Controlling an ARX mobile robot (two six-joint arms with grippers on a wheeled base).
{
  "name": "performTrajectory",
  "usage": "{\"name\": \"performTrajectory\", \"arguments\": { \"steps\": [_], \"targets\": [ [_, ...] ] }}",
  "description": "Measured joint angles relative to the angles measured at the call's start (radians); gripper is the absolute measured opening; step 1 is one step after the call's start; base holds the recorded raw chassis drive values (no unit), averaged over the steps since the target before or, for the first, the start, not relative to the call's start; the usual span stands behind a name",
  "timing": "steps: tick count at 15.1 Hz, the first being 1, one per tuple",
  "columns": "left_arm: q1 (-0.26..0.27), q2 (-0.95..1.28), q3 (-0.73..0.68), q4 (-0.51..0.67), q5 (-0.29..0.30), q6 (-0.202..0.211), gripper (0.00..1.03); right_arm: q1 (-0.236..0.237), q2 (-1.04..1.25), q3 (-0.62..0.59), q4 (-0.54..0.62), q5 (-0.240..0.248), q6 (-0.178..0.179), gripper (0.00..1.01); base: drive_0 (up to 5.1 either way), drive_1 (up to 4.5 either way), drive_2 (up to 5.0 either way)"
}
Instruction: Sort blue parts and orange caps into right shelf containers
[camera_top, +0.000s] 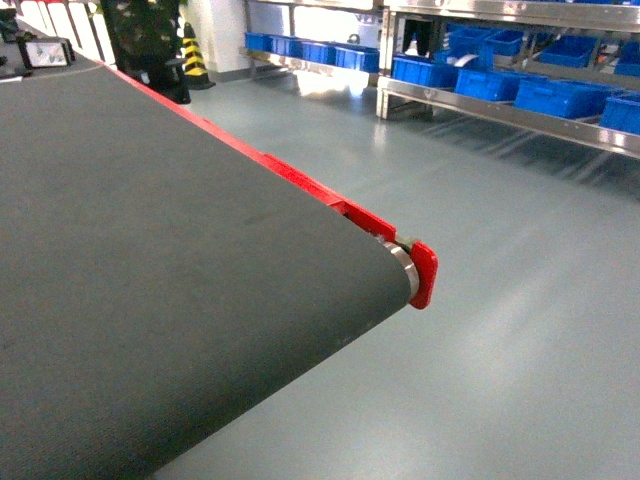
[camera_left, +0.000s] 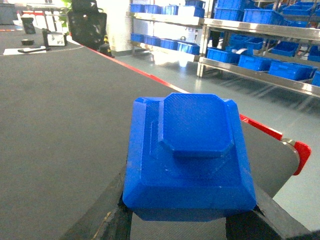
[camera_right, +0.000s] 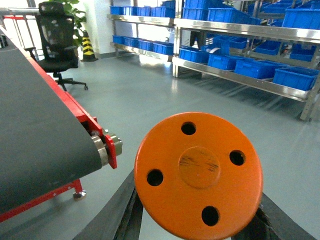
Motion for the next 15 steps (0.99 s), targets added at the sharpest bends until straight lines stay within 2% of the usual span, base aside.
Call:
{"name": "performTrajectory", "arguments": {
  "steps": [15],
  "targets": [
    [0.000, 0.000, 0.000, 0.000, 0.000, 0.000, 0.44, 0.000, 0.000, 0.000, 0.000, 0.000, 0.000, 0.42, -1.6, -1.61, -1.6]
  ]
}}
